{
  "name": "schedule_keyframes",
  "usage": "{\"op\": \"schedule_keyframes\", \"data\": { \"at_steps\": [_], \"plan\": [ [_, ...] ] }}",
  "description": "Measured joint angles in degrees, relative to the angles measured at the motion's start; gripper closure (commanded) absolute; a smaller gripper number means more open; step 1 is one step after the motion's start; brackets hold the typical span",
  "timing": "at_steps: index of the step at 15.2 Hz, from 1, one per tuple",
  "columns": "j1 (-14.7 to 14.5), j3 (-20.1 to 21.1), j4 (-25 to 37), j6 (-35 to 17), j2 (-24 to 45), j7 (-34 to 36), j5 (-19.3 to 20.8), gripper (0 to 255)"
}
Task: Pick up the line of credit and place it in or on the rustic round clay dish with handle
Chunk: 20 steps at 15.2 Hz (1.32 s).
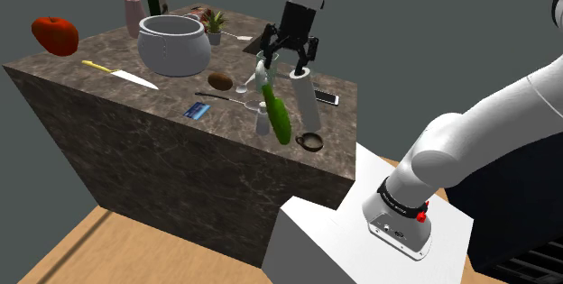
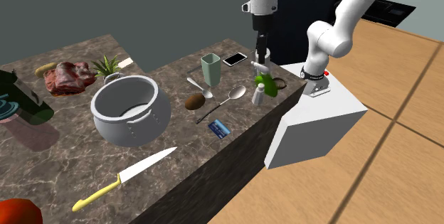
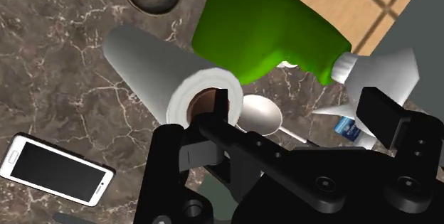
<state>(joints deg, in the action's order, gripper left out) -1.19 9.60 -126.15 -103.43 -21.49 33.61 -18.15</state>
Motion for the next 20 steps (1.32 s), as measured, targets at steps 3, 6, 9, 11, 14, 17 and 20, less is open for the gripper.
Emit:
{"op": "schedule_keyframes", "data": {
  "at_steps": [3, 6, 9, 11, 14, 17, 20],
  "plan": [
    [-0.3, 1.6, 4.7, 1.1, 7.5, 5.3, -2.4, 0],
    [-0.5, 2.9, 8.3, 0.0, 14.3, 10.0, -4.7, 0],
    [-0.6, 3.7, 12.7, -1.3, 21.5, 14.5, -4.2, 0],
    [-1.0, 4.0, 16.1, -2.0, 26.1, 17.5, -4.6, 0],
    [-1.8, 4.3, 21.6, -3.0, 32.9, 22.0, -5.5, 0],
    [-2.4, 4.1, 28.2, -3.3, 40.1, 26.0, -6.3, 0],
    [-3.3, 4.0, 34.9, -3.7, 47.3, 30.0, -7.3, 0]
  ]
}}
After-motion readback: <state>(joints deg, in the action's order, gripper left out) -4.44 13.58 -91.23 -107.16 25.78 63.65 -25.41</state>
